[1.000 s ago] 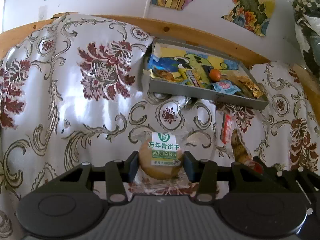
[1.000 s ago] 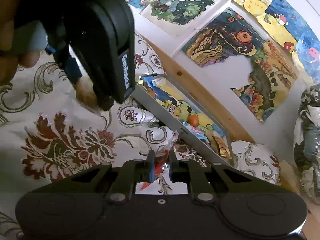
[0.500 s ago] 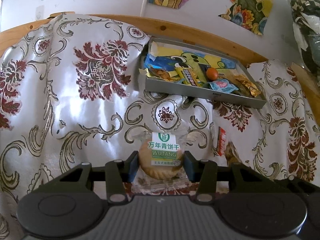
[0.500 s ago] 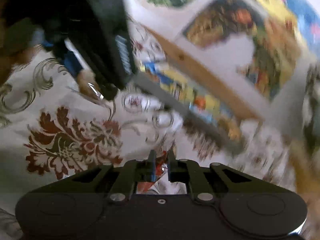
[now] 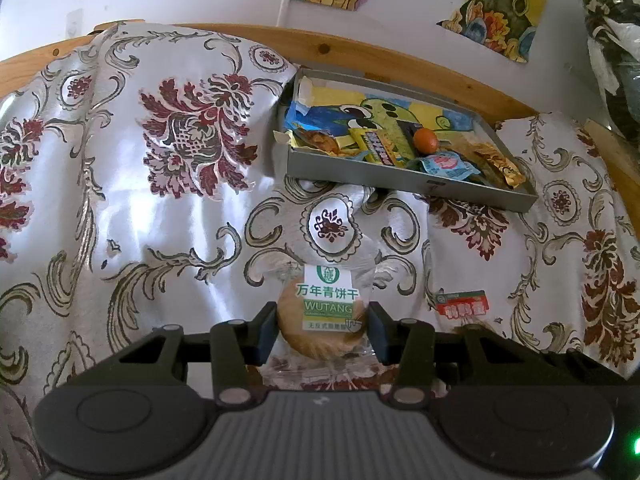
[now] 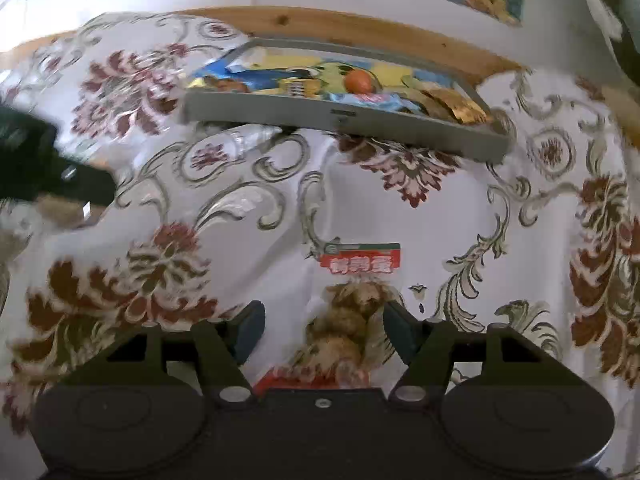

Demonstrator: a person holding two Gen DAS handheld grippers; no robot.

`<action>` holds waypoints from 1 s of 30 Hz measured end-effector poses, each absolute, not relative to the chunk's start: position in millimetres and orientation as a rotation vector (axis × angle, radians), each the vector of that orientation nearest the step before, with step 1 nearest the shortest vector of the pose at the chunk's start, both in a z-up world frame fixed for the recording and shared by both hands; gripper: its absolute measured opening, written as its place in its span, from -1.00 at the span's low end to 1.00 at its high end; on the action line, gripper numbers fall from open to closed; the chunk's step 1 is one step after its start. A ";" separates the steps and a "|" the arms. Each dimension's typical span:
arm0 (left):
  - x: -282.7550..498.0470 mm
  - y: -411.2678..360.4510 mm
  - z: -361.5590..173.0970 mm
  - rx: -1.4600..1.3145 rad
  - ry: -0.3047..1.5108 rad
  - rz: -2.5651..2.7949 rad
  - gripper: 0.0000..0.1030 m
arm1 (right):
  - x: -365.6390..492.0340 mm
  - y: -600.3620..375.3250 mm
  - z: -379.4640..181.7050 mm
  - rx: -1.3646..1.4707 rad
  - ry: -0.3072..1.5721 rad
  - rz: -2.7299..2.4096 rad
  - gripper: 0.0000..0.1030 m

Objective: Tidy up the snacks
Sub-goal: 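Lift the quail-egg packet with right tool toward the tray while left tool carries the biscuit, then lower the quail-egg packet into the tray and open right gripper while left gripper releases the biscuit there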

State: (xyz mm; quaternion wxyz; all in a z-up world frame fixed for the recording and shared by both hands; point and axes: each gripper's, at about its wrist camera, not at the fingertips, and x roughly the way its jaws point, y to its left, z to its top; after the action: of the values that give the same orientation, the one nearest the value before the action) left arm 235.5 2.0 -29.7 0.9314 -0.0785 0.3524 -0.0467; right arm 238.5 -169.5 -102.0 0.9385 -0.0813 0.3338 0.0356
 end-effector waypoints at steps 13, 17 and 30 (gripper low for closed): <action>250.3 -6.7 -35.8 -0.176 0.726 -0.115 -0.01 | 249.2 -205.0 -110.4 0.103 0.777 0.088 -0.12; 250.6 -9.7 -36.0 -0.188 0.724 -0.126 -0.01 | 234.9 -206.7 -99.6 0.135 0.752 0.090 -0.29; 275.7 -9.2 -17.7 -0.181 0.676 -0.133 -0.01 | 237.2 -181.5 -61.1 -0.072 0.543 0.118 -0.31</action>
State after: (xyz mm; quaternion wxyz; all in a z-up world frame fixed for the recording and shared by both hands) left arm 275.7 -9.2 -17.7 0.9373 -0.0884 0.3308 -0.0650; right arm 237.2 -181.5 -61.1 0.9610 -0.0358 0.2679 0.0581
